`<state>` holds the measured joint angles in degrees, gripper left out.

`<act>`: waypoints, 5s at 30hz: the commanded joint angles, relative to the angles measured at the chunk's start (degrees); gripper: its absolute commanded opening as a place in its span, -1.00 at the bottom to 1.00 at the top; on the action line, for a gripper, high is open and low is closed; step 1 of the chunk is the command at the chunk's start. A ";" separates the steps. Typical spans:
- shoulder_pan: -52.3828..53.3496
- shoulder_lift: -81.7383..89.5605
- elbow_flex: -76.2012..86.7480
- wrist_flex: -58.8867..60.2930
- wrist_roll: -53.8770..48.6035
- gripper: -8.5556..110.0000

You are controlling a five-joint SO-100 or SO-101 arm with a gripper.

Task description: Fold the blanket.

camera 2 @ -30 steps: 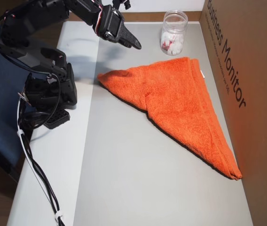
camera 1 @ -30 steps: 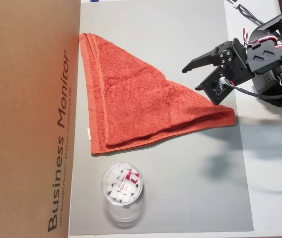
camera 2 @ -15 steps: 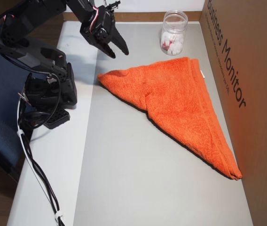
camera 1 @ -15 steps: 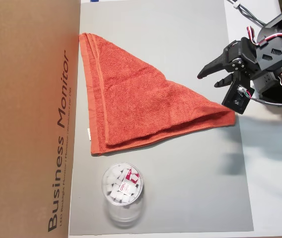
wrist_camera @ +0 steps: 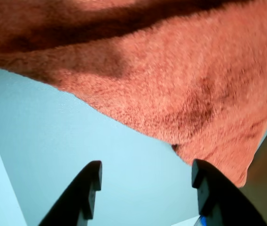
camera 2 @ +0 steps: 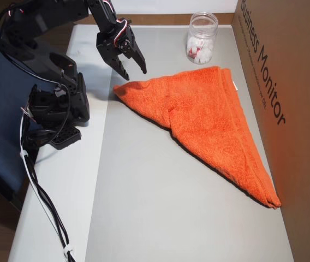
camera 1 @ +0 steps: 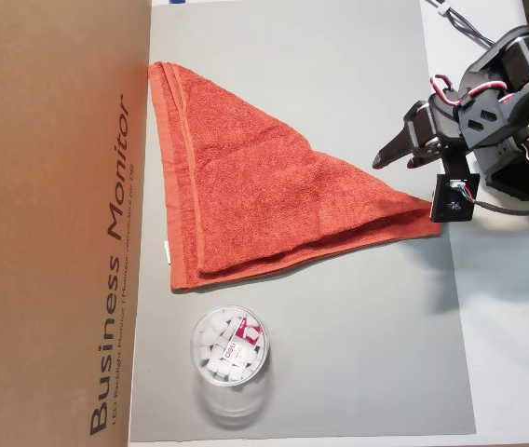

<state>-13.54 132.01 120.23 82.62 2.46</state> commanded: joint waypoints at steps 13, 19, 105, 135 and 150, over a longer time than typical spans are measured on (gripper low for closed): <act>-5.10 -9.49 3.96 -2.81 -8.17 -0.52; -5.10 -13.80 4.57 -4.48 -8.17 -0.52; -22.24 -15.12 20.04 -31.11 16.70 -0.52; -24.52 -27.51 13.54 -35.60 17.75 -0.86; -25.14 -23.99 12.39 -34.63 26.10 -0.86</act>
<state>-38.14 105.29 133.86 47.81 26.63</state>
